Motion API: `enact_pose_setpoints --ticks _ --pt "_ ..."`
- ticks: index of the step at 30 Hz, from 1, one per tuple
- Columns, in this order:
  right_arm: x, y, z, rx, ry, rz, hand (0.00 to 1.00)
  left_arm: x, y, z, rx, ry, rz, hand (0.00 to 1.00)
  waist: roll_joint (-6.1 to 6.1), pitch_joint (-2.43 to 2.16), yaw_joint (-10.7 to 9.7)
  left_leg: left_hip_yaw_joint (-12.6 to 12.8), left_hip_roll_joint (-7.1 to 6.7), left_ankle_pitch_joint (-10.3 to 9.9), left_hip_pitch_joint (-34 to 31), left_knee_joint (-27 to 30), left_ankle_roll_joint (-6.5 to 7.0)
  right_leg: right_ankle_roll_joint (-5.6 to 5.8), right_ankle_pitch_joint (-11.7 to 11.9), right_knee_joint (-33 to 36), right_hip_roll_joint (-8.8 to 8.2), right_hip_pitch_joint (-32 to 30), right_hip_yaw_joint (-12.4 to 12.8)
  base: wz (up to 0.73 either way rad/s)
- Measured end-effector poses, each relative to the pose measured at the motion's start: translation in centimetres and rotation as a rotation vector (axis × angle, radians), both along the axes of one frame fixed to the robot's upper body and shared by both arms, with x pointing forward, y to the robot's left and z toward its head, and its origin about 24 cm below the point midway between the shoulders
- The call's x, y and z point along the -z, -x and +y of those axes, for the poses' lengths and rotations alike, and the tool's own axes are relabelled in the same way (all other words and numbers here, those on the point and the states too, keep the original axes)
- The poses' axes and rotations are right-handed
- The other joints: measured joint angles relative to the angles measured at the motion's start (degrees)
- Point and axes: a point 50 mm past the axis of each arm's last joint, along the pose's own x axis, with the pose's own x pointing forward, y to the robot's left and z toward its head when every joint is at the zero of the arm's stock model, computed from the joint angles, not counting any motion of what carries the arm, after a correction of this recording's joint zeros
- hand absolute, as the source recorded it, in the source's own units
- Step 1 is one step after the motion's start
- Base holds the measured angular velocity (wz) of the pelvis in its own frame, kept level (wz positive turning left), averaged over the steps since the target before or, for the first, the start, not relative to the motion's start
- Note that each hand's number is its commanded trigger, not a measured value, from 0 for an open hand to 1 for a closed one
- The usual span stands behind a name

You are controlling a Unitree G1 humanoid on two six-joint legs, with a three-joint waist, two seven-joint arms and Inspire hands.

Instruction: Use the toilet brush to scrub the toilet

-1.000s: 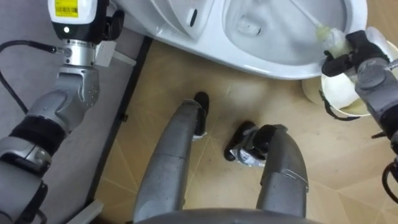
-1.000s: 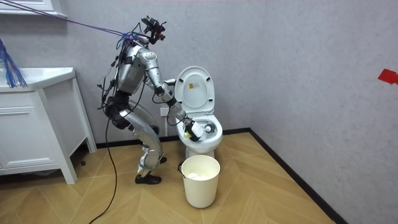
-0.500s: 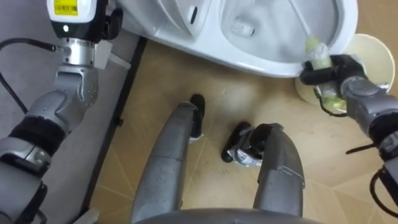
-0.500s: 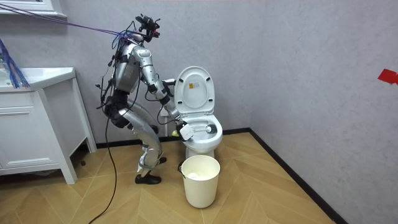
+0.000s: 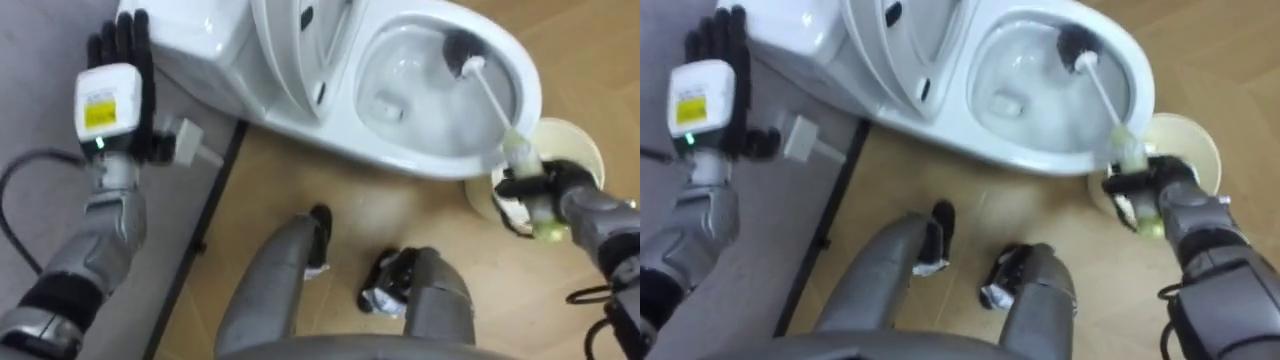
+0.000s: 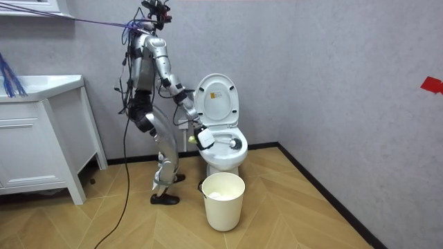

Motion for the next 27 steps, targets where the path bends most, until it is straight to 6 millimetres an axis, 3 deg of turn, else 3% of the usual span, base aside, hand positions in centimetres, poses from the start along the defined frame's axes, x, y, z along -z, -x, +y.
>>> enact_pose_setpoints --ticks 3,7,11,14,18,24,27 --pt "1.2 2.2 0.6 0.037 -0.042 -0.007 1.00 1.8 2.8 0.5 -0.071 0.037 0.088 0.00 -0.82 -0.68 -0.95 0.09 0.16 0.03 6.42 -4.29 -0.11 0.86 1.16 -5.60 1.44 6.61 0.10 -0.11" --pt "1.9 5.8 1.0 0.156 -0.058 -0.100 1.00 4.4 8.6 1.5 -0.213 0.107 0.263 0.00 -1.61 -1.77 -2.15 0.29 1.02 -0.39 15.73 -9.75 -0.55 1.88 4.10 -16.39 4.46 17.49 0.02 -0.13" --pt "2.5 9.9 1.2 0.142 0.025 -0.073 1.00 6.1 13.3 1.6 -0.370 0.207 0.385 0.00 -1.89 -1.67 -3.21 0.29 0.90 -2.19 22.59 -11.63 -0.69 2.73 4.90 -22.32 5.84 25.78 -0.75 -0.02" --pt "3.0 11.4 2.2 0.058 0.091 -0.019 1.00 6.6 15.4 1.7 -0.444 0.265 0.439 0.00 -1.91 -1.48 -3.25 0.60 0.90 -2.96 25.51 -12.63 -0.94 2.93 5.01 -24.39 6.06 28.86 -0.46 -0.06" --pt "2.3 10.5 3.1 -0.050 0.156 -0.067 1.00 7.4 17.2 1.4 -0.529 0.359 0.483 0.00 -1.45 -1.08 -3.21 1.87 0.89 -3.38 28.55 -14.25 -1.15 3.11 5.11 -25.87 6.20 31.21 1.00 -0.21" --pt "-0.4 7.7 4.4 -0.297 0.357 -0.234 1.00 9.1 19.7 1.4 -0.704 0.510 0.586 0.00 -1.43 -1.18 -3.21 4.42 0.90 -3.61 32.91 -17.09 -1.49 3.21 5.10 -27.48 6.58 33.68 4.08 -0.20" --pt "-1.0 7.1 4.9 -0.303 0.391 -0.295 1.00 9.4 20.0 1.4 -0.750 0.571 0.616 0.00 -1.68 -1.23 -3.40 4.91 0.97 -3.72 34.20 -17.97 -1.62 3.29 5.19 -27.85 6.67 34.48 4.95 -0.13"
